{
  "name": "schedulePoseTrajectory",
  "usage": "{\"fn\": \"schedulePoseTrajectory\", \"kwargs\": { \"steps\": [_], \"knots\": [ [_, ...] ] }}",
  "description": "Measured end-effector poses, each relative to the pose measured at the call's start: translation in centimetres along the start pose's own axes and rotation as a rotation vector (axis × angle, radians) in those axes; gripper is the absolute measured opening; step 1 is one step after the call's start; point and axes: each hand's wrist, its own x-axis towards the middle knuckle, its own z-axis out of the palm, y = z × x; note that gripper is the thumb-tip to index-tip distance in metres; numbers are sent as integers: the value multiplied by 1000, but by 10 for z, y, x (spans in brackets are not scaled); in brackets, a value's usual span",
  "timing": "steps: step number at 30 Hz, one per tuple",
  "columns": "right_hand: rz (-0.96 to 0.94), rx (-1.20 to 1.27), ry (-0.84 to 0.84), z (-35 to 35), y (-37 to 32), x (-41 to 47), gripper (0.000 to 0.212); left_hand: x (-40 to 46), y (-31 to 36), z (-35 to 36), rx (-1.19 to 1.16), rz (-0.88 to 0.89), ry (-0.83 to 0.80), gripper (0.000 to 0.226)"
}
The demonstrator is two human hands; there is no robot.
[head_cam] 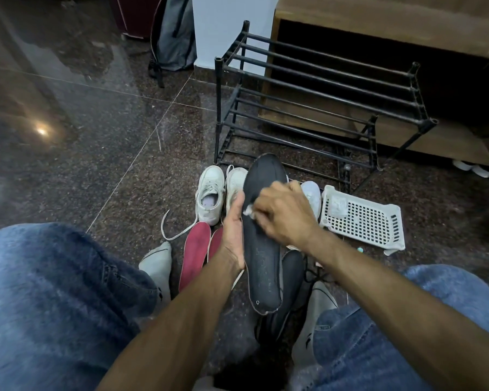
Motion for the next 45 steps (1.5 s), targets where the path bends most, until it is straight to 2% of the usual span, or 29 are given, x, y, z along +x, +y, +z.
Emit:
{"fn": "schedulePoseTrajectory", "kwargs": {
  "steps": [3,5,10,12,14,16,20,23,26,28,30,32,35,41,44,45],
  "knots": [
    [169,-60,22,-4,15,24,13,-1,-10,2,80,-53,15,62],
    [208,-26,29,-4,11,24,13,1,-9,0,99,-40,-2,61],
    [18,153,-105,2,-17,-21,9,5,0,-7,-1,63,33,58],
    [-7,121,-113,2,-10,-21,10,3,-3,-4,22,57,25,55],
    [60,38,-34,0,5,-4,11,2,-12,1,75,-15,21,57],
    [195,-24,36,-6,25,16,16,2,-21,2,129,-94,-55,63],
    [385,-43,45,-10,46,32,16,1,-20,1,148,-148,-108,66],
    [310,66,57,-8,36,19,11,2,-13,-3,169,-121,-64,64],
    [114,140,-22,-3,16,-4,5,2,-12,-3,118,-60,-11,52],
    [13,93,-83,1,7,-15,6,4,-12,-3,87,-63,-2,55],
    [74,43,-54,-2,12,-7,8,5,-11,0,118,-71,-28,58],
    [234,33,15,-8,25,8,10,6,-12,0,153,-86,-48,56],
    [384,104,7,-14,37,23,11,-1,-9,-1,219,-123,-68,56],
    [320,247,13,-5,29,7,18,-3,5,10,237,-80,-94,48],
    [259,303,29,4,19,-3,14,-4,6,18,276,-88,-51,25],
    [219,312,32,4,15,-7,12,-5,4,19,281,-87,-30,28]
  ]
}}
